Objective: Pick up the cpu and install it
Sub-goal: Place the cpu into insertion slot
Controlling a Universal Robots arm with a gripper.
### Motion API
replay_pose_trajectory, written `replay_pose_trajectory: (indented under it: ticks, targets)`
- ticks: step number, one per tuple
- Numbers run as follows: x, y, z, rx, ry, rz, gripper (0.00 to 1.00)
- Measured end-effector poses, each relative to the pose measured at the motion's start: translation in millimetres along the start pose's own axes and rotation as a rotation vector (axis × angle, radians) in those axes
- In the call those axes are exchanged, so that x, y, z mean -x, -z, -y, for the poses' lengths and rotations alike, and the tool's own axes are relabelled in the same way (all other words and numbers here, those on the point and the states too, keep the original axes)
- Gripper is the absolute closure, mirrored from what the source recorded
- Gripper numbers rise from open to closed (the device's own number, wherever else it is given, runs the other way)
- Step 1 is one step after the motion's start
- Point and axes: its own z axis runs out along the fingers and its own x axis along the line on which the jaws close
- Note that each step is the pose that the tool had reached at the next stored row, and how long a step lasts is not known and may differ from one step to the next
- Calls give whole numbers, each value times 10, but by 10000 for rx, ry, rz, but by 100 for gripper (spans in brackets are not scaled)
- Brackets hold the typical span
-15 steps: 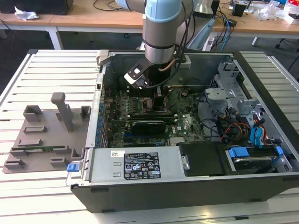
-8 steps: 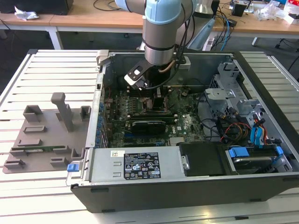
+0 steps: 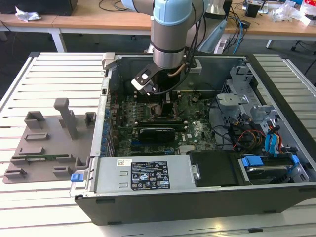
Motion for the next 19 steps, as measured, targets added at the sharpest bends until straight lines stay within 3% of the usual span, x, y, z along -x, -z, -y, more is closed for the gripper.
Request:
replay_pose_trajectory:
  ticks: [7,8,10,15,19]
  targets:
    - [3,-23,0,1,-1,9,45]
    - [1,-25,0,2,-1,-4,38]
    - [1,-25,0,0,-1,0,38]
    - [-2,151,-1,0,-2,1,38]
    - [-4,321,-4,0,-1,2,65]
